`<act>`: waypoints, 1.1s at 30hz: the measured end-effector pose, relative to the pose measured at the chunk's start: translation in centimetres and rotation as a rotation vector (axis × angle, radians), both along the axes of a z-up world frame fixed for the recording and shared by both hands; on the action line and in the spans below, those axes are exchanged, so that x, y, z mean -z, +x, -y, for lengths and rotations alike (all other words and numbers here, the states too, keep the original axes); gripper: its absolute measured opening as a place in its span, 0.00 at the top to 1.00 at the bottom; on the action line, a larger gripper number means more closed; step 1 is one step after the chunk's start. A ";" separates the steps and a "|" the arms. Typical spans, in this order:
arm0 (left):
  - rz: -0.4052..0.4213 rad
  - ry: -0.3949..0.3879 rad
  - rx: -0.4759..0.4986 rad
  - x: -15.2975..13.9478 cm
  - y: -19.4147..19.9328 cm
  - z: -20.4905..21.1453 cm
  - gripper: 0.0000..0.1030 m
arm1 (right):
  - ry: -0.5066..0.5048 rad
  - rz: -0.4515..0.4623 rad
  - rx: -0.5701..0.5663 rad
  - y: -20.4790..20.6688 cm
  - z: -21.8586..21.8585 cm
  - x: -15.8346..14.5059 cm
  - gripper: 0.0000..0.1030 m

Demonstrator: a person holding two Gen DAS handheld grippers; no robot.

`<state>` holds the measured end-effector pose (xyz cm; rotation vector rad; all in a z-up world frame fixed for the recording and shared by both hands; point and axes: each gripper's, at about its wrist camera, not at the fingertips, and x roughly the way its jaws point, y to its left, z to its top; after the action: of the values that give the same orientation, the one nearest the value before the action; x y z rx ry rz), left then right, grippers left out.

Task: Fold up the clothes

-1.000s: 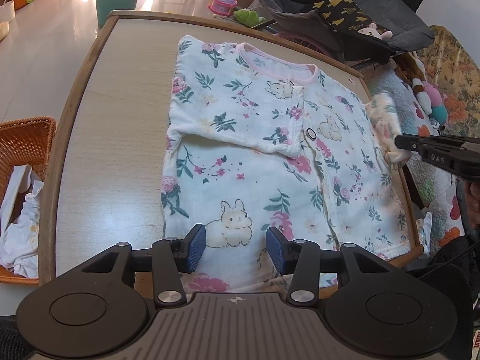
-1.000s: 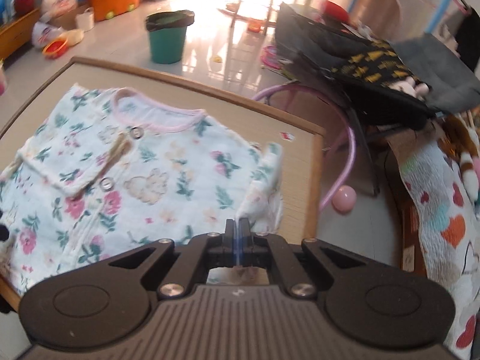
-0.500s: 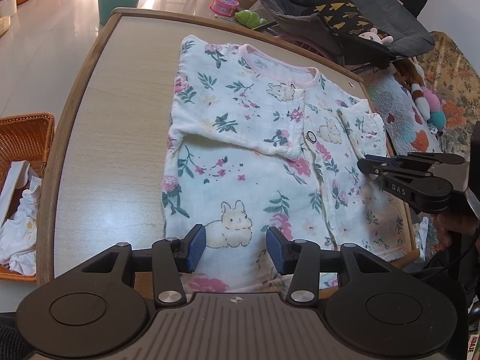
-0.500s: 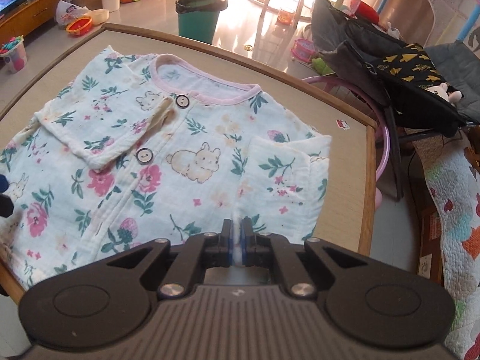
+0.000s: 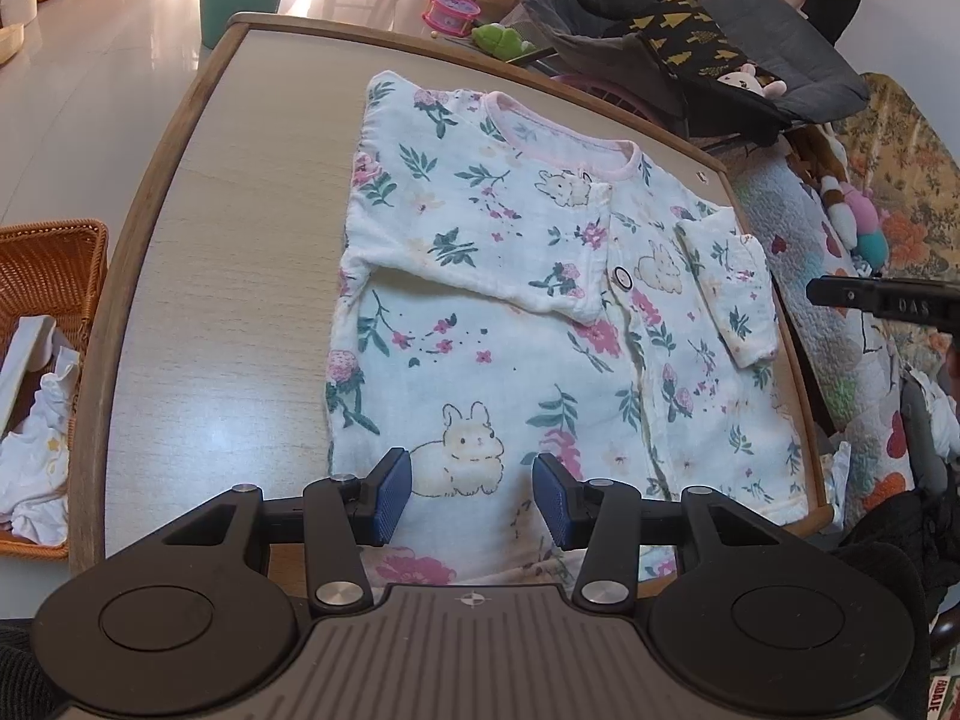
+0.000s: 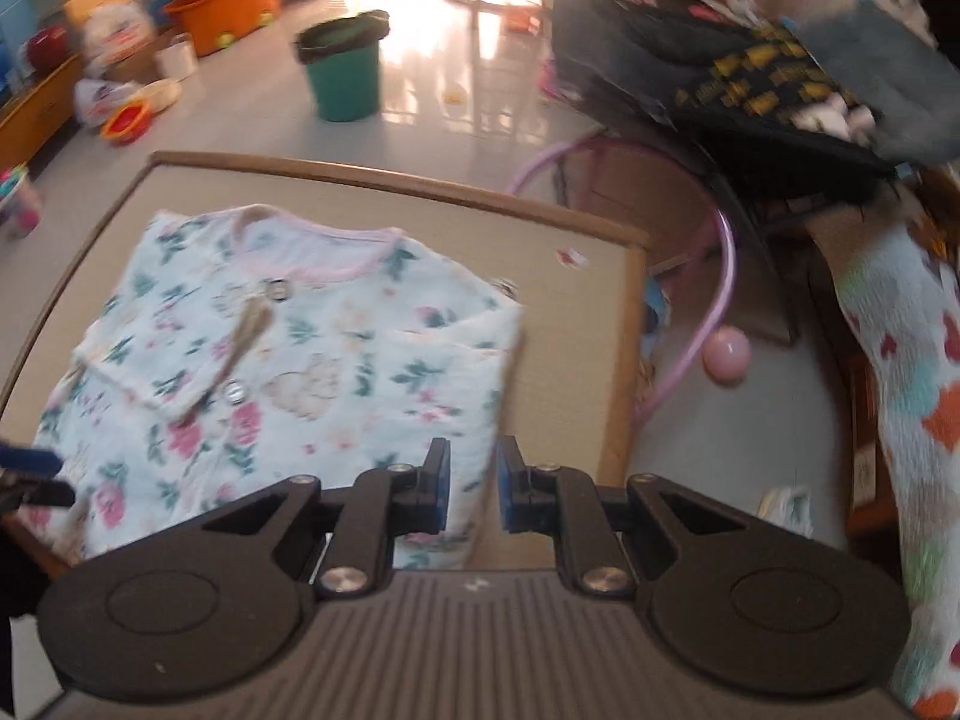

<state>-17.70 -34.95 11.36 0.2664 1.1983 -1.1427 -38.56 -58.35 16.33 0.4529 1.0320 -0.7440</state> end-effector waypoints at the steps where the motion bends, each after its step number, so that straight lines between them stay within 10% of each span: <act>1: 0.004 0.003 0.003 0.0 -0.1 0.1 0.53 | 0.014 0.008 0.021 -0.2 0.4 0.4 0.85; 17: 0.005 0.011 0.018 -0.1 0.1 0.3 0.53 | 0.090 0.027 0.120 1.0 1.4 4.1 0.94; 33: -0.001 0.000 0.024 0.0 0.0 0.1 0.50 | 0.077 0.139 0.031 4.7 -1.2 0.6 0.97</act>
<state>-17.71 -35.06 11.41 0.2806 1.1985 -1.1641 -33.87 -57.19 15.75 0.5804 0.9271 -0.6920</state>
